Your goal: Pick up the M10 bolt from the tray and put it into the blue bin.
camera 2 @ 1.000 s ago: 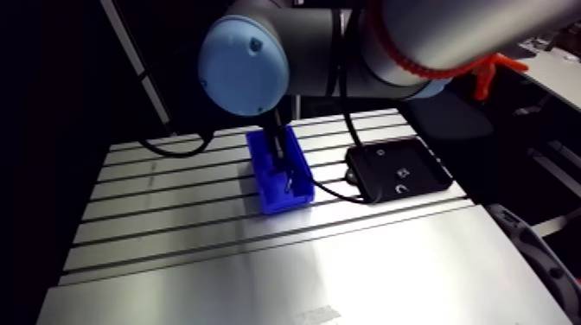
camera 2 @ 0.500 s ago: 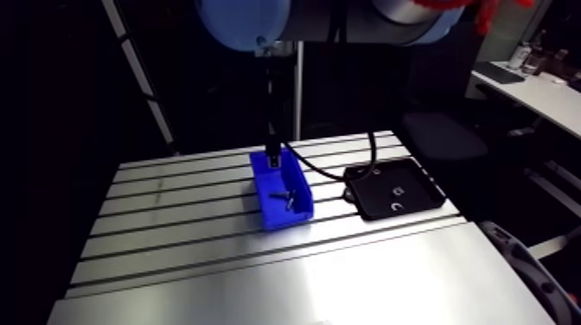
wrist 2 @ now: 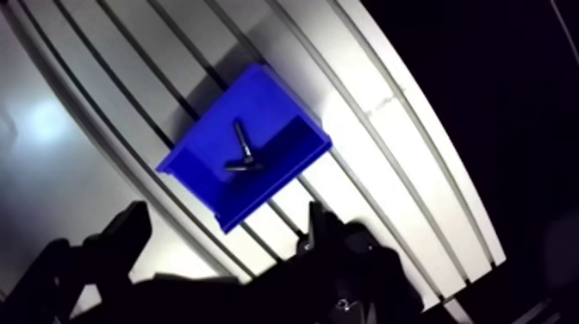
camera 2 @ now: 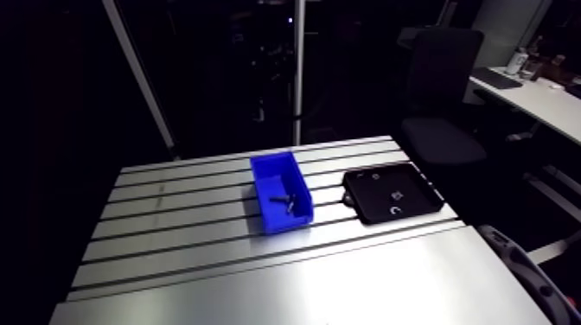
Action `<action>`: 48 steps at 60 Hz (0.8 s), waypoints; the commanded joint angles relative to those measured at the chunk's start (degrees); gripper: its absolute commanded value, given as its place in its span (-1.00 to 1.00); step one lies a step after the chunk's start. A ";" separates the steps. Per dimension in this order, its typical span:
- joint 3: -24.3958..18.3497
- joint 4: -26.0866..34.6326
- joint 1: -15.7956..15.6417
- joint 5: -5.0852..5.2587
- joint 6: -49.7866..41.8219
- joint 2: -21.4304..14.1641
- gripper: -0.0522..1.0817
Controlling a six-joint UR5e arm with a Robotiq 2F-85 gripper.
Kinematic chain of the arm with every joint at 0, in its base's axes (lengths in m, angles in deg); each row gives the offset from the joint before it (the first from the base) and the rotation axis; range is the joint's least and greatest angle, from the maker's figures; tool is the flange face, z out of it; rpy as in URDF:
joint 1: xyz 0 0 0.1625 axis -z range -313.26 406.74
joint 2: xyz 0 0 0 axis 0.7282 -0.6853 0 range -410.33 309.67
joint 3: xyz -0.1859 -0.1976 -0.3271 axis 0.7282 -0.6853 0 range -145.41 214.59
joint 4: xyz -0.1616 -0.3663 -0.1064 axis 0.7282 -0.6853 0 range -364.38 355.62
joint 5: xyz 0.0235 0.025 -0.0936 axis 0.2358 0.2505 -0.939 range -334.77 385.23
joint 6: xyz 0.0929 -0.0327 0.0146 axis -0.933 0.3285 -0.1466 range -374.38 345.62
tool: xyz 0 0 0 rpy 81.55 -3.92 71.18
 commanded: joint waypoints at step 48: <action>-15.98 20.65 2.99 1.13 -51.45 -5.11 -0.90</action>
